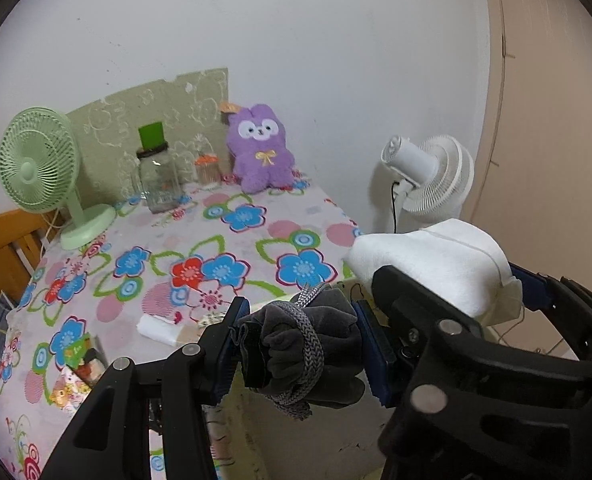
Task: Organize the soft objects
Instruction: 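Carry the grey gloves with the left tool while the right tool carries the white cloth toward the box, then lower the white cloth into the box with the right tool while the left tool drops the gloves in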
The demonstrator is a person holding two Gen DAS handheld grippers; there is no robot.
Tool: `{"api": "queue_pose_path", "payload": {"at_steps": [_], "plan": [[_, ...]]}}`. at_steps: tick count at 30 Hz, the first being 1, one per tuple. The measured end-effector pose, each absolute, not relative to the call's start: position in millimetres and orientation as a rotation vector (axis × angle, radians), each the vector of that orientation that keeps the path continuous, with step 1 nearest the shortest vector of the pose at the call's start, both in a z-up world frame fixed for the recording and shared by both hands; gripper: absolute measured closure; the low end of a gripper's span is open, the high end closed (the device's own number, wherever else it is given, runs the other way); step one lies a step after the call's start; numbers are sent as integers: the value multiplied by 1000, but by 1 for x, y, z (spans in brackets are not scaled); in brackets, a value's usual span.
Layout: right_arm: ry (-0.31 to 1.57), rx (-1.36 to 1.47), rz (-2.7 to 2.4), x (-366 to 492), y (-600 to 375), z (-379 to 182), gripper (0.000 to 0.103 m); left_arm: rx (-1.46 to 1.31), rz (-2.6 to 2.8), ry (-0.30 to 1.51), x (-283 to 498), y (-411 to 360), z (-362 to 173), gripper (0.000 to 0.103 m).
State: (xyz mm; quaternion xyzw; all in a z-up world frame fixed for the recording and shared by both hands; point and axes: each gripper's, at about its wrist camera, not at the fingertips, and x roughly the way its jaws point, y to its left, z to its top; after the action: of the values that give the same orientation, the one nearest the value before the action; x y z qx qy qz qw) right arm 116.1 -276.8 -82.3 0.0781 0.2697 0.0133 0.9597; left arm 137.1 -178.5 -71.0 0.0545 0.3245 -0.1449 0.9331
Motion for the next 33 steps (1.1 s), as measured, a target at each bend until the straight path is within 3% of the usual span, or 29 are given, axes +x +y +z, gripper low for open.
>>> {"api": "queue_pose_path", "payload": {"at_steps": [8,12,17,33], "plan": [[597,188,23,133,-287,-98,22,139,-300,738,153,-190,-85,46],[610,195,24,139,-289,-102,22,145,-314,777,155,-192,-89,27],[609,200,35,142,-289,-102,21,143,-294,786,156,-191,-88,16],[630,203,32,139,-281,-95,9,152,-284,749,148,-181,-77,9]]}}
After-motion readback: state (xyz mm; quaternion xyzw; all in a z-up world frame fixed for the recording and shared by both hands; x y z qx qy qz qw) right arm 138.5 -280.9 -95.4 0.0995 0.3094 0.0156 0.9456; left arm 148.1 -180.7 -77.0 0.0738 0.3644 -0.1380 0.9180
